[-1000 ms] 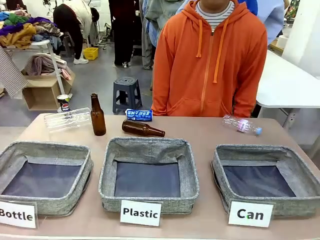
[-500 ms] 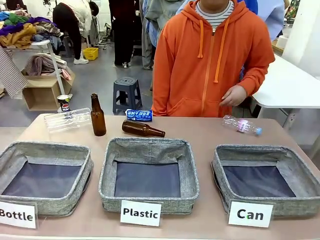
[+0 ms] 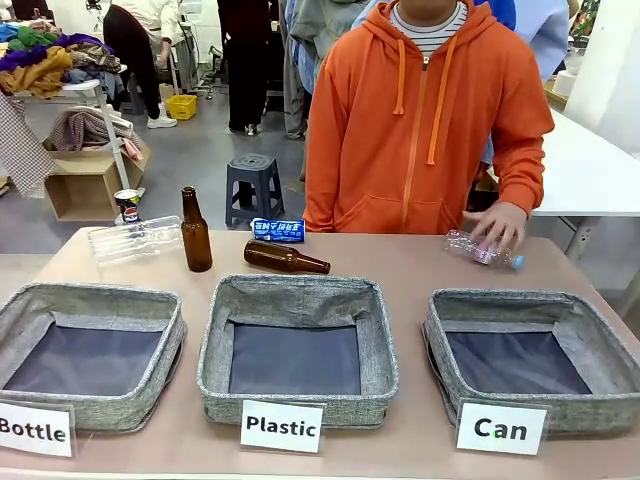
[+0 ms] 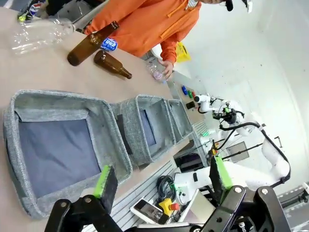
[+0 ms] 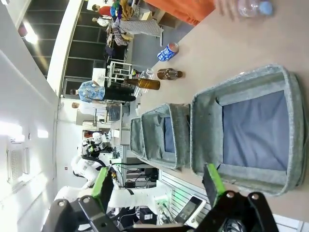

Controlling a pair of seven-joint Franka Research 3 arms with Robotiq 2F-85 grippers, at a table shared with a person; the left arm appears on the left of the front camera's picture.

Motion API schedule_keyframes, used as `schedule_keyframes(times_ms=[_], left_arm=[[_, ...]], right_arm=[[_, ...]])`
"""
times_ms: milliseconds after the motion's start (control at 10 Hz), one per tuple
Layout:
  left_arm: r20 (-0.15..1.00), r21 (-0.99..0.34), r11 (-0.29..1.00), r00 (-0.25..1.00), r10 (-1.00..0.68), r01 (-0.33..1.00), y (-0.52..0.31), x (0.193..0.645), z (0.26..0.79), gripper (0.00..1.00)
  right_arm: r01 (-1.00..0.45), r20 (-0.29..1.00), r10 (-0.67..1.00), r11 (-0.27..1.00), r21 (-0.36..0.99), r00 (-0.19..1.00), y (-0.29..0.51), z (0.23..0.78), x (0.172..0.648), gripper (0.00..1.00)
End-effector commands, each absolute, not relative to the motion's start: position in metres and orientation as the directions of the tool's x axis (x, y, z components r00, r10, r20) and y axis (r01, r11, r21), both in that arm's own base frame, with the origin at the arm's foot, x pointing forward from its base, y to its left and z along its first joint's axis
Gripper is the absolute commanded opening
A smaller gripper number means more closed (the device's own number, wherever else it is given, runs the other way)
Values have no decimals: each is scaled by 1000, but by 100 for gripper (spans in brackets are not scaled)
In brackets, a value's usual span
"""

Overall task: Sort the can waste into the basket.
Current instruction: Pick up the can waste from the table and place it in the right Fabric basket.

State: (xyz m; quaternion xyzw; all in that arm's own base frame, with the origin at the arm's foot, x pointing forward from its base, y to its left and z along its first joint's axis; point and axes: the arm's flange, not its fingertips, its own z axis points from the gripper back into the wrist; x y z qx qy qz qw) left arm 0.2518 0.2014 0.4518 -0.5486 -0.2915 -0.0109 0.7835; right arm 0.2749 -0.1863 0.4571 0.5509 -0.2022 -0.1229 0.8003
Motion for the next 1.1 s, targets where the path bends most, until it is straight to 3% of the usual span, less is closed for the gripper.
schedule_keyframes(times_ms=[0, 200, 500, 800, 1000], left_arm=[[535, -753, 497, 841, 81, 431, 190, 295, 481, 100], [572, -634, 560, 811, -124, 533, 170, 381, 517, 100], [676, -385, 581, 648, -351, 717, 147, 499, 523, 100], [763, -96, 567, 427, -486, 818, 143, 560, 483, 100], [764, -61, 647, 452, -460, 760, 155, 582, 454, 100]], right_arm=[[-63, 219, -416, 358, 931, 883, -186, 458, 278, 100], [-63, 219, -416, 358, 931, 883, -186, 458, 278, 100], [-63, 219, -416, 358, 931, 883, -186, 458, 278, 100], [-63, 219, -416, 358, 931, 883, -186, 458, 278, 100], [-63, 219, -416, 358, 931, 883, -186, 458, 278, 100]])
